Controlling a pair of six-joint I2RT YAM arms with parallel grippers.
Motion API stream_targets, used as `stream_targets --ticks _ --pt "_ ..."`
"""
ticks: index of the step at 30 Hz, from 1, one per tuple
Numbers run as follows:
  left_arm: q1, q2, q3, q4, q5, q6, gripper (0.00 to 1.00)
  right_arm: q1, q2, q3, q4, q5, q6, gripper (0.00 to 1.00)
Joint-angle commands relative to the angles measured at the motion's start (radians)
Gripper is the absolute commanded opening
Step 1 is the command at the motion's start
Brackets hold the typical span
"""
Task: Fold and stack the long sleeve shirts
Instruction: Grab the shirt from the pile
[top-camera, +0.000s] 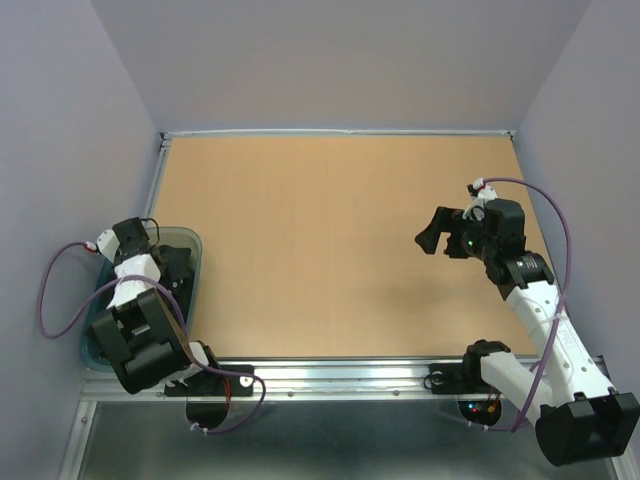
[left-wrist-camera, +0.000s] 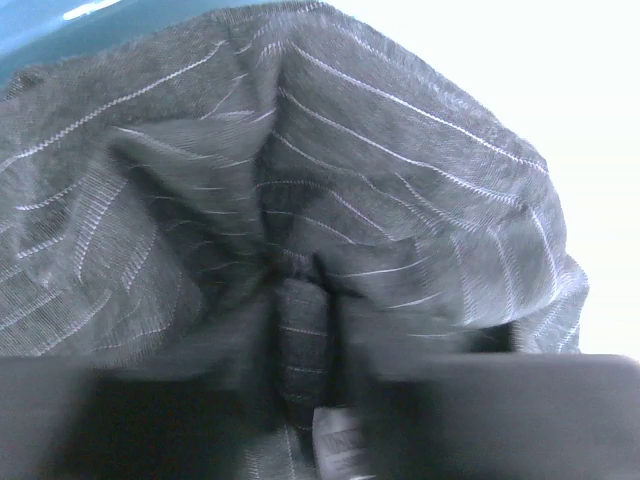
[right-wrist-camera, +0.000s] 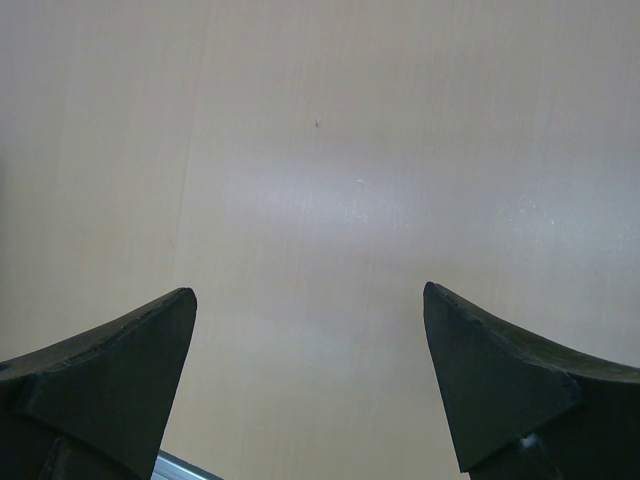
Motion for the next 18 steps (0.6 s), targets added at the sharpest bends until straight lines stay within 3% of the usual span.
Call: stream_targets --ticks 1,2,3,9,13,18 --pt "0.005 -0.055 -0.004 -0.057 0.027 0.011 0.16 0.007 -0.013 -0.014 0.049 -0.012 -0.021 1.0" --pt "0.005 -0.075 0.019 -0.071 0.027 0.009 0.02 0.006 -0.016 -0.014 0.049 -0.014 -0.018 1.0" --pt "0.005 -0.097 0.034 -0.086 0.027 0.007 0.0 0.007 -0.015 -0.012 0.049 -0.017 -0.017 1.0" --pt "0.003 -0.276 0.28 -0.221 0.033 -0.023 0.0 0.018 -0.021 -0.006 0.049 -0.034 -0.013 1.0" --pt "-0.021 -0.322 0.546 -0.307 0.079 -0.054 0.0 0.042 -0.028 -0.001 0.049 -0.034 -0.01 1.0" --pt "-0.148 -0.33 0.76 -0.248 0.232 -0.112 0.0 0.068 -0.032 0.014 0.049 -0.027 -0.011 1.0"
